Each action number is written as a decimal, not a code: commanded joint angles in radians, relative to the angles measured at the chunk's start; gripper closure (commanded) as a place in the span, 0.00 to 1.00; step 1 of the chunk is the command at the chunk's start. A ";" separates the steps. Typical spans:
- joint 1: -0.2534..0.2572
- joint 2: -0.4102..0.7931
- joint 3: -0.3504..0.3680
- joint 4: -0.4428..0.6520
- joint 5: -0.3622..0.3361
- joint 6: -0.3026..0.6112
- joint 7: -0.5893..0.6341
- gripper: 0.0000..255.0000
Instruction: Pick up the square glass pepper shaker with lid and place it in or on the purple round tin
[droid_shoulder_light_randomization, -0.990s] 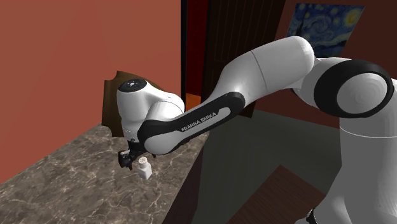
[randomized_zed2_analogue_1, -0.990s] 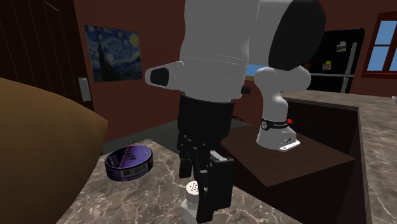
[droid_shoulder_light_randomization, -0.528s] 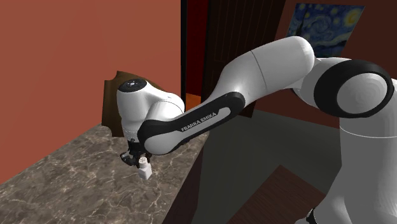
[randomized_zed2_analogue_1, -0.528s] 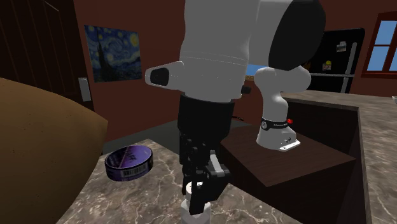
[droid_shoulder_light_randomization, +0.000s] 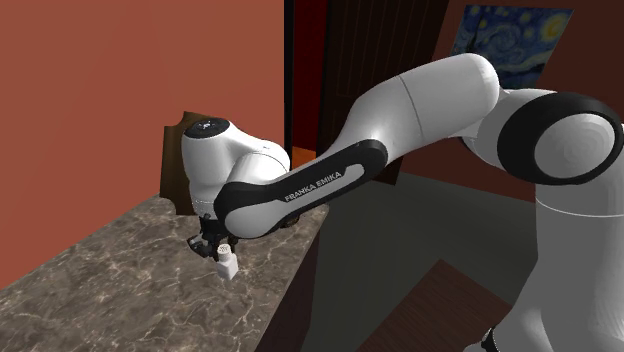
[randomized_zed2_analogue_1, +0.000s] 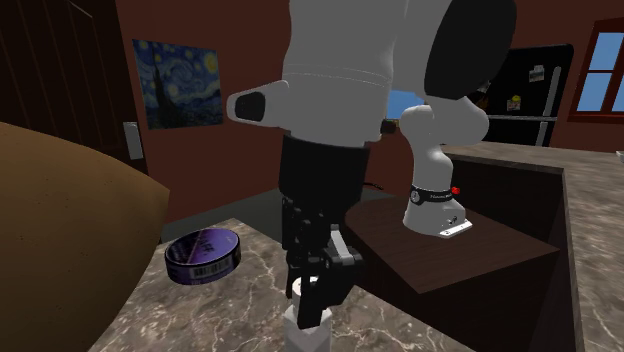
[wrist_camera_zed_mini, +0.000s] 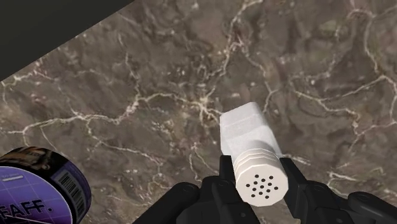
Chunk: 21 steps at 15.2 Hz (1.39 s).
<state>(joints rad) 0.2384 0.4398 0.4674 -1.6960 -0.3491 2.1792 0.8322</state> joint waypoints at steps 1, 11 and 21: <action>-0.003 -0.011 0.004 0.010 0.008 -0.019 -0.007 1.00; -0.008 -0.055 0.020 0.083 0.043 -0.130 -0.038 1.00; -0.005 -0.078 0.030 0.174 0.064 -0.239 -0.061 1.00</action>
<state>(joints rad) 0.2332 0.3635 0.4966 -1.5254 -0.2861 1.9451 0.7726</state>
